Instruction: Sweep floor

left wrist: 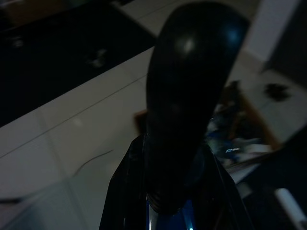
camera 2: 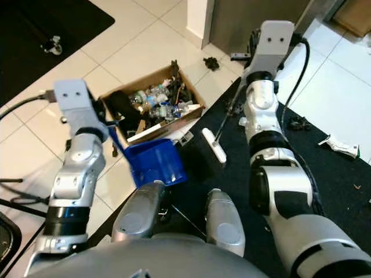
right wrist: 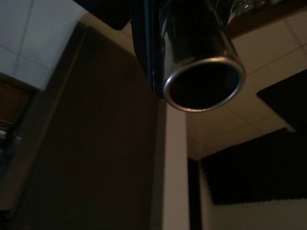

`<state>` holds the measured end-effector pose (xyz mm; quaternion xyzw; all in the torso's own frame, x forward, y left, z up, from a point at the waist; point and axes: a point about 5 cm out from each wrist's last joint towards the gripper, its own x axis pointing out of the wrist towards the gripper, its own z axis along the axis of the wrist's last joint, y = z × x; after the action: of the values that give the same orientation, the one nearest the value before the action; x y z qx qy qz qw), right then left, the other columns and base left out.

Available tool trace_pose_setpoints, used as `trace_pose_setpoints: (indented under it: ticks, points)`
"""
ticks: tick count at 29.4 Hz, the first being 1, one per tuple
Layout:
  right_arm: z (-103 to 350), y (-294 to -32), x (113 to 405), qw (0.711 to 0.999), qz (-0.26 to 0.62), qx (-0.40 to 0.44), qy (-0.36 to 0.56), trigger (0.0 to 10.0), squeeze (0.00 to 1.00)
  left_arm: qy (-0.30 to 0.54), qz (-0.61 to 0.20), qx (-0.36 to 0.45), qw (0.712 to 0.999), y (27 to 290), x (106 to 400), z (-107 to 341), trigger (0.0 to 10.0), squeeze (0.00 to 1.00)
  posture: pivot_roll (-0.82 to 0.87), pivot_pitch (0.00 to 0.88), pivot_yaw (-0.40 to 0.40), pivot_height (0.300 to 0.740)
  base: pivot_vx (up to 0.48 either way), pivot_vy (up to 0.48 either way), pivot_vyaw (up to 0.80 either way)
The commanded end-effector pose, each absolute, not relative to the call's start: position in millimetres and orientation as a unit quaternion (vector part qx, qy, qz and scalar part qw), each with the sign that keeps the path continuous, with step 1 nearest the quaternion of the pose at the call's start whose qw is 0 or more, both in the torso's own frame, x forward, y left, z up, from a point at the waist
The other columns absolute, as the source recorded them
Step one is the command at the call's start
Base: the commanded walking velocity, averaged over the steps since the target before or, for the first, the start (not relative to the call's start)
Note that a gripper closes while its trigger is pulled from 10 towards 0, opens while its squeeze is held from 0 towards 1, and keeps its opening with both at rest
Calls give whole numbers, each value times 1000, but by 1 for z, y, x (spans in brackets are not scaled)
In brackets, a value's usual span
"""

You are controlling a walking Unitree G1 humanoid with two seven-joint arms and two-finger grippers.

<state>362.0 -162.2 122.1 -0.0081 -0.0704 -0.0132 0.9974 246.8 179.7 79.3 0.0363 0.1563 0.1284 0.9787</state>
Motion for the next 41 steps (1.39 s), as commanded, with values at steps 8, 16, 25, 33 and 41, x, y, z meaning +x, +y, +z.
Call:
trace_pose_setpoints:
  ticks: [8, 16, 25, 33, 41]
  points:
    - [126, -156, 365, 996, -11, -9, -82, 10000, 0, 111, 173, 109, 973, 203, 243, 102, 10000, 0, 331, 116, -25, 740, 0, 0, 0]
    - [125, -161, 364, 996, -20, -11, -84, 10000, 0, 84, 185, 112, 973, 216, 256, 105, 10000, 0, 317, 147, -31, 740, 0, 0, 0]
    - [128, -164, 364, 995, -27, -17, -97, 10000, 0, 62, 145, 87, 984, 215, 274, 103, 10000, 0, 289, 190, -30, 740, 0, 0, 0]
    - [132, -165, 363, 993, -33, -14, -110, 10000, 0, -9, 96, 69, 993, 203, 293, 127, 10000, 0, 278, 170, -19, 740, 0, 0, 0]
    - [132, -166, 362, 993, -36, -16, -112, 10000, 0, -4, 86, 98, 991, 195, 297, 119, 10000, 0, 265, 179, -18, 740, 0, 0, 0]
